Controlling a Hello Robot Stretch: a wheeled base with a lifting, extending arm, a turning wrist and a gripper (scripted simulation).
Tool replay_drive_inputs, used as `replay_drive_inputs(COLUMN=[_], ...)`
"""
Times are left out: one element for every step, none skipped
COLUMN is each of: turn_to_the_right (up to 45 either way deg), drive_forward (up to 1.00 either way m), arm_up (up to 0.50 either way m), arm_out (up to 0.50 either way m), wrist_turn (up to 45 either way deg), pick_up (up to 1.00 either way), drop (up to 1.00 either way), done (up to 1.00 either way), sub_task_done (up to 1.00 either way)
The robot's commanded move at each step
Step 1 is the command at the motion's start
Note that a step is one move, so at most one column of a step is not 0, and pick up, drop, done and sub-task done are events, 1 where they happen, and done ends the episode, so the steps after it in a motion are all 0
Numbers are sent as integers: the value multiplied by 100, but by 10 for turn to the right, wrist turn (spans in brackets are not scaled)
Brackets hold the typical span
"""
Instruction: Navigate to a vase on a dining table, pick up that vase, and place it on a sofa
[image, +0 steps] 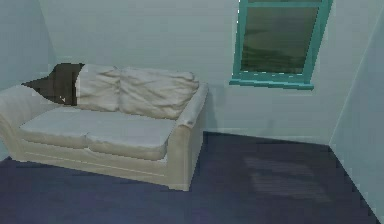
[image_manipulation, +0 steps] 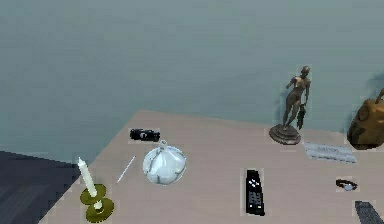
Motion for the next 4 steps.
replay_drive_inputs(turn_to_the_right=[0, 0, 0, 0], drive_forward=[0, 0, 0, 0], arm_up=[50, 38, 0, 0], arm_out=[0, 0, 26, 0], wrist_turn=[0, 0, 0, 450], pick_up=[0, 0, 0, 0], drop=[0, 0, 0, 0], done=[0, 0, 0, 0], sub_task_done=[0, 0, 0, 0])
